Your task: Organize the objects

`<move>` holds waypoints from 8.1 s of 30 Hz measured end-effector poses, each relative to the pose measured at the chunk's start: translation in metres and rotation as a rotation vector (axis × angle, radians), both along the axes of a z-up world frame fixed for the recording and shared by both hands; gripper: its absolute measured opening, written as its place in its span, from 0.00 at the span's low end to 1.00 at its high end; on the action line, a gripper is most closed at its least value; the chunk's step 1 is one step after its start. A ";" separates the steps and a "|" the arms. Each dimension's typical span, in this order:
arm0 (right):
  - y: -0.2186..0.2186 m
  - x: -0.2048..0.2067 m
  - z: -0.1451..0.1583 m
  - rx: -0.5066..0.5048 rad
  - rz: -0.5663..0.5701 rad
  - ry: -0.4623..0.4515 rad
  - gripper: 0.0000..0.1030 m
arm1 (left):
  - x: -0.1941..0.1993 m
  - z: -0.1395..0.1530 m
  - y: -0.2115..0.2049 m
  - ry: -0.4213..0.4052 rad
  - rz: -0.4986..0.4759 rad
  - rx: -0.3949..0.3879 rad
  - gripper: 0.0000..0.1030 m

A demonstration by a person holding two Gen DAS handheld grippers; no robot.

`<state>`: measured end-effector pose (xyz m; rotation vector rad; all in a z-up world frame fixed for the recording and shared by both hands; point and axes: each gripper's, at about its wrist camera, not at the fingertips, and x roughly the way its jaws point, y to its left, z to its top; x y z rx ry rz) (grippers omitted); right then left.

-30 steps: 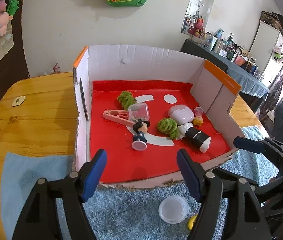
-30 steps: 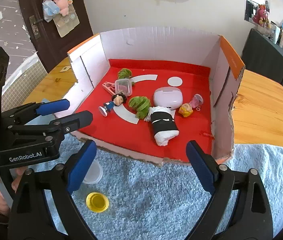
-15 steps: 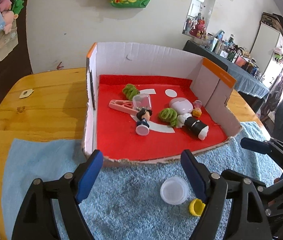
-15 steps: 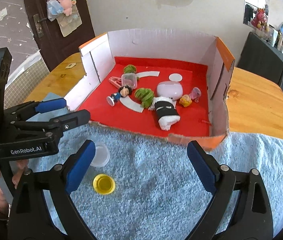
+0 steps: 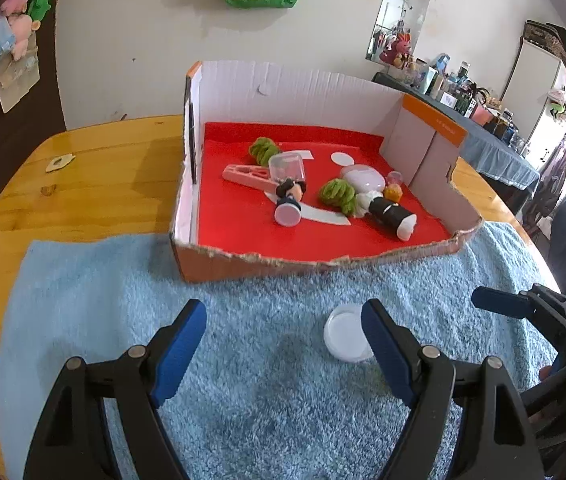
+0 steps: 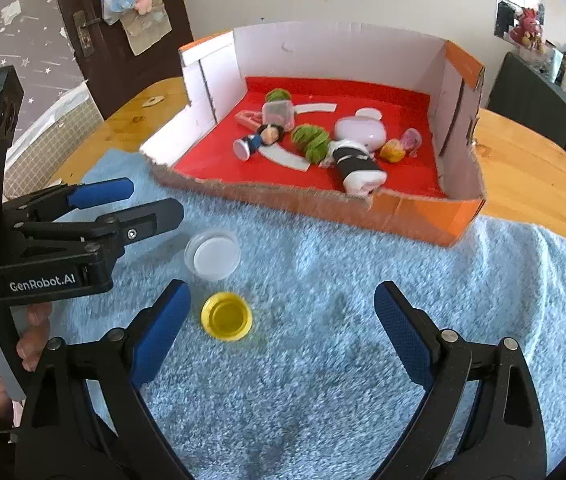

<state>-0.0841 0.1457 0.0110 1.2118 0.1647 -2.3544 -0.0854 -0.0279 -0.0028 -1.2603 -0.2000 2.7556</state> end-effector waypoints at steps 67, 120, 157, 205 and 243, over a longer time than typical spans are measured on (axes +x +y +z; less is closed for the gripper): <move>0.012 -0.011 -0.017 0.039 -0.036 0.015 0.28 | 0.002 -0.024 0.036 -0.007 -0.113 -0.116 0.41; -0.004 -0.031 0.045 -0.067 0.016 0.081 0.28 | -0.019 0.042 0.021 0.093 -0.107 -0.021 0.41; -0.016 -0.099 0.004 -0.021 0.030 -0.072 0.28 | -0.081 -0.006 0.022 -0.081 -0.168 -0.033 0.41; 0.001 -0.118 -0.009 0.053 -0.047 -0.090 0.29 | -0.112 -0.019 0.019 -0.118 -0.121 -0.073 0.49; 0.006 -0.057 0.029 -0.002 -0.050 0.026 0.68 | -0.043 0.014 0.017 -0.001 -0.066 -0.117 0.70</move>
